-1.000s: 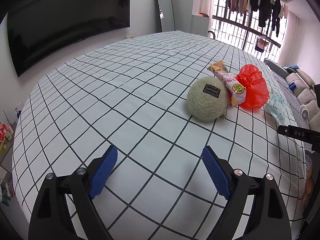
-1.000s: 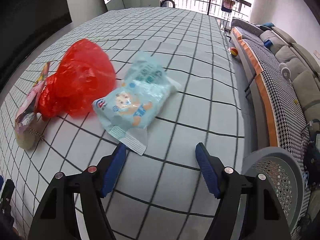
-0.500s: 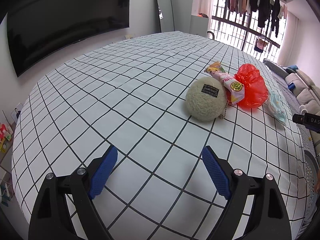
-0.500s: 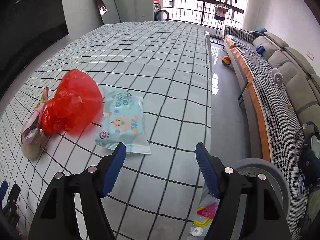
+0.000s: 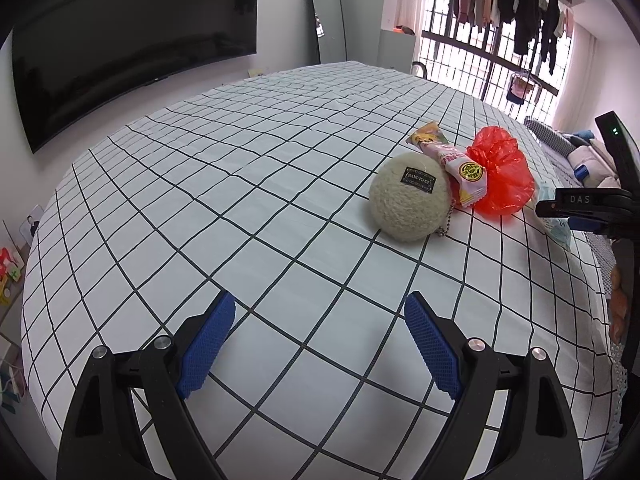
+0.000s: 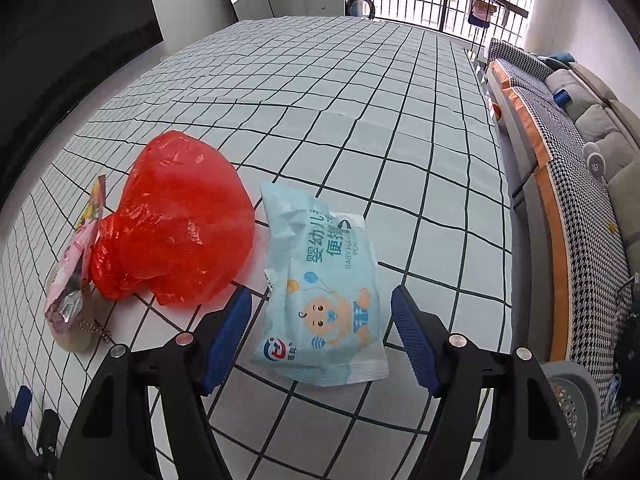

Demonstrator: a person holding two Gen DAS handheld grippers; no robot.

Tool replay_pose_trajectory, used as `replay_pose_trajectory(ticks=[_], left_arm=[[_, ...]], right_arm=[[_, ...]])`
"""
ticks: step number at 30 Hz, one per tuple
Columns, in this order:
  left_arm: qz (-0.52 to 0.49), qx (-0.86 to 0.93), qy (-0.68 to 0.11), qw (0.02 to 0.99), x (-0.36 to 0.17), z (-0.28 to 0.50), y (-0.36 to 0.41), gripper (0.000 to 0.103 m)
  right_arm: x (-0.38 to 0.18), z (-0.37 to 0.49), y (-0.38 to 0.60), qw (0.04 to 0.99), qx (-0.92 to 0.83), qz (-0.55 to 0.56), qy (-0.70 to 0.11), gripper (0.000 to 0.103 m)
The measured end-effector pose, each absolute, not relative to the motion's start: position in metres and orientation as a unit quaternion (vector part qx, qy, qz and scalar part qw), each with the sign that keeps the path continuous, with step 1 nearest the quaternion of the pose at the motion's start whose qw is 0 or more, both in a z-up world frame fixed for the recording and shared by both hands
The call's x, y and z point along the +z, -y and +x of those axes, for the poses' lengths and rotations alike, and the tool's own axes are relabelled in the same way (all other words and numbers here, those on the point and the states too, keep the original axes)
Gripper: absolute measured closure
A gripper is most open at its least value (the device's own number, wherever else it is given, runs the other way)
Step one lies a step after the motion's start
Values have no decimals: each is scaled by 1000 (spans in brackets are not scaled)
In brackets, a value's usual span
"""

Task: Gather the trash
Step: 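Move the right tool to the blue-and-white wet-wipe pack and close on it, then close the left tool on the pink snack bar while the right tool lifts the wipe pack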

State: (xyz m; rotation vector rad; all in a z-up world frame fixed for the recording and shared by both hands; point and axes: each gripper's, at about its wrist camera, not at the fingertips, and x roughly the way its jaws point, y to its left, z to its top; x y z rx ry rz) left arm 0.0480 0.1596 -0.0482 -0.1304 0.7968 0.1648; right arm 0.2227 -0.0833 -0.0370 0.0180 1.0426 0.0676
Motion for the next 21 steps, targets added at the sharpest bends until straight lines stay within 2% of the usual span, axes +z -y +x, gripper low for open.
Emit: replay_pose_trajectory(ticks=[8,9,10,11,21], left_arm=[[-67,80,-386,917,-48,49,-162,18],[-67,80,-387,916,-49,48,-162,18],[-66,80,-387,916,-49,48,-161,18],[-66,79,-387,916,-49,48,-160,18],[-80,68,-390,915,-50,40,-169,18]], right_arm=[[-54,238,83,858,41,5,-512,34],[-54,238,85,859,41,2,-510,36],[-55,237,84,860,43,-1,-509,45],[-55,237,82,859,44,-4,-511,48],[-30,180,87,882,78,23,-465,48]])
